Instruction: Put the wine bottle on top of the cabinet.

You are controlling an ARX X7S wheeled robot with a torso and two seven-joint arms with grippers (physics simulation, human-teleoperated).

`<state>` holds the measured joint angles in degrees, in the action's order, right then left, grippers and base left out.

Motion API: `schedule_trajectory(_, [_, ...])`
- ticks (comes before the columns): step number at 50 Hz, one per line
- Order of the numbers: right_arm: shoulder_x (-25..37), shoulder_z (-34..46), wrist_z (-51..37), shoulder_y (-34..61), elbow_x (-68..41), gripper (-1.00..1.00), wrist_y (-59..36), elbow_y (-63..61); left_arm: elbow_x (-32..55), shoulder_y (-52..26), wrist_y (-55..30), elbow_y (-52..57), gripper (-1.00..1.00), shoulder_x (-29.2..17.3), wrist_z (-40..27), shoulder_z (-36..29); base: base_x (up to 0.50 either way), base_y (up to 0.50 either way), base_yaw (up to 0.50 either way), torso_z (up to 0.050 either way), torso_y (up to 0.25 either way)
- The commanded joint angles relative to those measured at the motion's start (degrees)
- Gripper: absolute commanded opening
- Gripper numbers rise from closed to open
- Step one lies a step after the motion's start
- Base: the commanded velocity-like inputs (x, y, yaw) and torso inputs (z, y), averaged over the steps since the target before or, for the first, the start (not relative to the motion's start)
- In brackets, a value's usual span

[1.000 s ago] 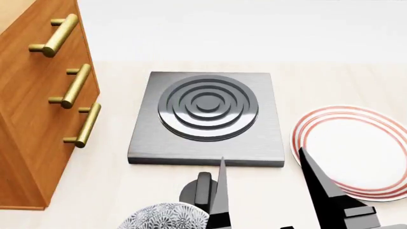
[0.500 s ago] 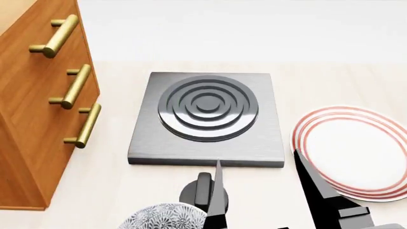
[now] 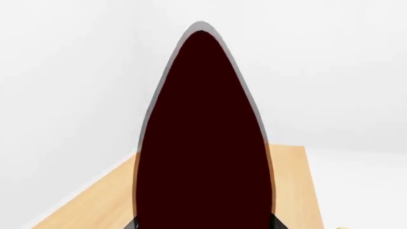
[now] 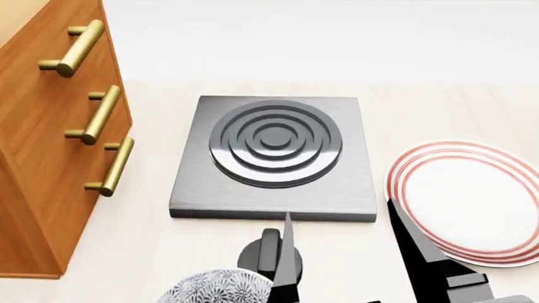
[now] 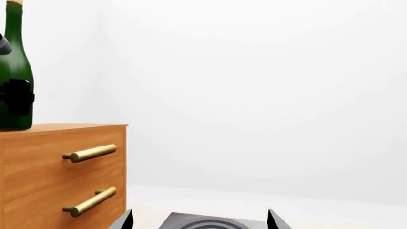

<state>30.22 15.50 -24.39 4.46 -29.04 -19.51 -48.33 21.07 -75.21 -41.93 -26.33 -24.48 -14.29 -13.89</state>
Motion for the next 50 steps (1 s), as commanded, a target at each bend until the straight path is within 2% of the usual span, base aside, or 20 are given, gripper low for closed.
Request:
schedule_trajectory(1, [-0.89,-1.19,0.67,0.03,1.22,1.0,0.12,0.08,7.12,2.64,3.39,-2.27,-1.0,2.29,2.65,1.37,0.0,0.0,0.0,0.0,0.0])
schedule_trajectory(4, [-0.78,-1.35,0.47,0.03,1.06,1.0,0.03,-0.13,7.22,2.43,3.34,-2.33,-1.0,2.23,2.05,1.84,0.0,0.0,0.0,0.0,0.0])
schedule_trajectory(5, [-0.81,-1.21,0.46,0.02,1.16,1.0,0.02,-0.15,7.46,2.5,3.16,-2.13,1.0,2.21,2.13,1.96,0.0,0.0,0.0,0.0,0.0])
schedule_trajectory(31, [-0.48,-0.71,0.13,0.27,0.96,1.0,0.04,-0.37,7.7,3.94,1.78,1.45,1.0,1.3,2.17,0.88,0.0,0.0,0.0,-0.001,0.0])
schedule_trajectory(44, [-0.44,-0.36,0.02,0.4,1.02,1.0,0.17,-0.26,8.89,9.49,-1.69,13.78,1.0,-2.52,1.74,-0.22,0.0,0.0,0.0,0.0,0.0])
schedule_trajectory(50, [-0.65,0.48,0.19,0.49,1.62,1.0,0.34,0.16,11.0,14.43,-2.57,20.48,1.0,-4.36,0.54,1.86,0.0,0.0,0.0,0.0,0.0])
